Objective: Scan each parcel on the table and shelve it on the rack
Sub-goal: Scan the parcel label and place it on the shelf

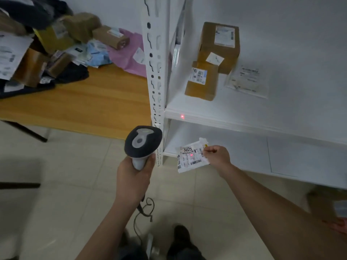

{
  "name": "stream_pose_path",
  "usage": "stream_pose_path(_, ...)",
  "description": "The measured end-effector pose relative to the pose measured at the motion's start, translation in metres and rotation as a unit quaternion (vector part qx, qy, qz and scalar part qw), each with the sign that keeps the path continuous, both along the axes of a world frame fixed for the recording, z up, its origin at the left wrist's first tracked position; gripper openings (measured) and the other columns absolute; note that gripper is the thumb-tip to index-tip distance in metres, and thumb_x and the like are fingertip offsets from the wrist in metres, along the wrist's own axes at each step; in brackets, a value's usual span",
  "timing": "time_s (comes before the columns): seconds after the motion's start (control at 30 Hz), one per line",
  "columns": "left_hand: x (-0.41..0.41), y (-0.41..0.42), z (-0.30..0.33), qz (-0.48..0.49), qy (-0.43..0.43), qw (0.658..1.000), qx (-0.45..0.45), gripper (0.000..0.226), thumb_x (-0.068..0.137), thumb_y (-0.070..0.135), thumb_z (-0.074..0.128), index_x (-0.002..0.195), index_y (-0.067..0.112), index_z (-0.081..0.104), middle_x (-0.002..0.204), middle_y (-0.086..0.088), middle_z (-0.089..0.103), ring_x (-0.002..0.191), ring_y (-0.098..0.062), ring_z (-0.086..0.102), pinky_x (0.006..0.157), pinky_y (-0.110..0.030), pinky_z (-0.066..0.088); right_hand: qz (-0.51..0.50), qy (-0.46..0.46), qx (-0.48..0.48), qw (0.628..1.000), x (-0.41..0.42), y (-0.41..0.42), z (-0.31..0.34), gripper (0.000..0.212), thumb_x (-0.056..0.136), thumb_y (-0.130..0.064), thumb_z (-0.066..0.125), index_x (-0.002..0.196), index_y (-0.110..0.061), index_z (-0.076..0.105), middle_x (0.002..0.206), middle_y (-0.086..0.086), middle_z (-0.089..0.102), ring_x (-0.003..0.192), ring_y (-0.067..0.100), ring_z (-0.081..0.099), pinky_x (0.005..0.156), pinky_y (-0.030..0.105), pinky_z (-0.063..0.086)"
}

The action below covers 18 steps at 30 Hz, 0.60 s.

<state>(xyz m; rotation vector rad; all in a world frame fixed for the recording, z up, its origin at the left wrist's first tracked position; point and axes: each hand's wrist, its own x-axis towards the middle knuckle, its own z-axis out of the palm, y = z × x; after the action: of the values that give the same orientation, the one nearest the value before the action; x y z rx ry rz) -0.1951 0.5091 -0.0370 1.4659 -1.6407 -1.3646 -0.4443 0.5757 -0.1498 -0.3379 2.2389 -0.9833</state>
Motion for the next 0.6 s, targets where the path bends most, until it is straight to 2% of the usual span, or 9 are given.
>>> stream_pose_path(0.1, -0.011, -0.01, -0.041, 0.0, -0.001, 1.0, 0.008, 0.047, 0.093, 0.024, 0.063, 0.065, -0.012, 0.05, 0.05, -0.019, 0.05, 0.038, -0.012, 0.041, 0.039, -0.019, 0.034, -0.004, 0.041, -0.001, 0.999, -0.007, -0.012, -0.038, 0.018, 0.087, -0.002, 0.066, 0.103, -0.006, 0.061, 0.089, 0.002, 0.058, 0.072, 0.013, 0.054, 0.051, 0.014, 0.038)
stream_pose_path(0.27, -0.022, -0.027, -0.141, -0.003, 0.002, 1.0, 0.002, 0.046, 0.092, 0.023, 0.065, 0.064, -0.011, 0.051, 0.055, -0.026, 0.053, 0.044, -0.019, 0.043, 0.042, -0.022, 0.035, 0.038, 0.083, -0.004, 0.996, -0.024, -0.046, -0.127, 0.023, 0.087, -0.001, 0.066, 0.107, -0.009, 0.059, 0.09, -0.003, 0.056, 0.078, 0.015, 0.056, 0.06, 0.023, 0.043)
stream_pose_path(0.4, -0.028, -0.033, -0.227, -0.004, 0.007, 1.0, 0.01, 0.042, 0.09, 0.023, 0.067, 0.063, -0.007, 0.053, 0.052, -0.02, 0.054, 0.041, -0.015, 0.044, 0.042, -0.022, 0.037, 0.111, 0.114, -0.008, 0.987, -0.038, -0.07, -0.204, 0.023, 0.085, -0.002, 0.068, 0.1, -0.017, 0.059, 0.099, 0.001, 0.06, 0.081, 0.017, 0.058, 0.072, 0.032, 0.051)
stream_pose_path(0.53, -0.033, -0.038, -0.297, -0.015, 0.025, 0.999, 0.028, 0.044, 0.09, 0.021, 0.067, 0.057, -0.001, 0.048, 0.045, -0.008, 0.046, 0.039, -0.014, 0.039, 0.038, -0.019, 0.033, 0.182, 0.171, -0.015, 0.968, -0.063, -0.098, -0.266, 0.029, 0.082, -0.004, 0.07, 0.093, -0.028, 0.057, 0.095, 0.0, 0.064, 0.083, 0.022, 0.064, 0.071, 0.033, 0.052)
stream_pose_path(0.6, -0.036, -0.042, -0.324, -0.016, 0.031, 0.999, 0.028, 0.043, 0.09, 0.019, 0.067, 0.057, -0.001, 0.048, 0.045, -0.007, 0.045, 0.039, -0.012, 0.038, 0.038, -0.017, 0.032, 0.201, 0.196, -0.018, 0.96, -0.075, -0.114, -0.289, 0.028, 0.085, -0.006, 0.068, 0.097, -0.03, 0.059, 0.1, -0.001, 0.065, 0.089, 0.023, 0.065, 0.072, 0.033, 0.051)
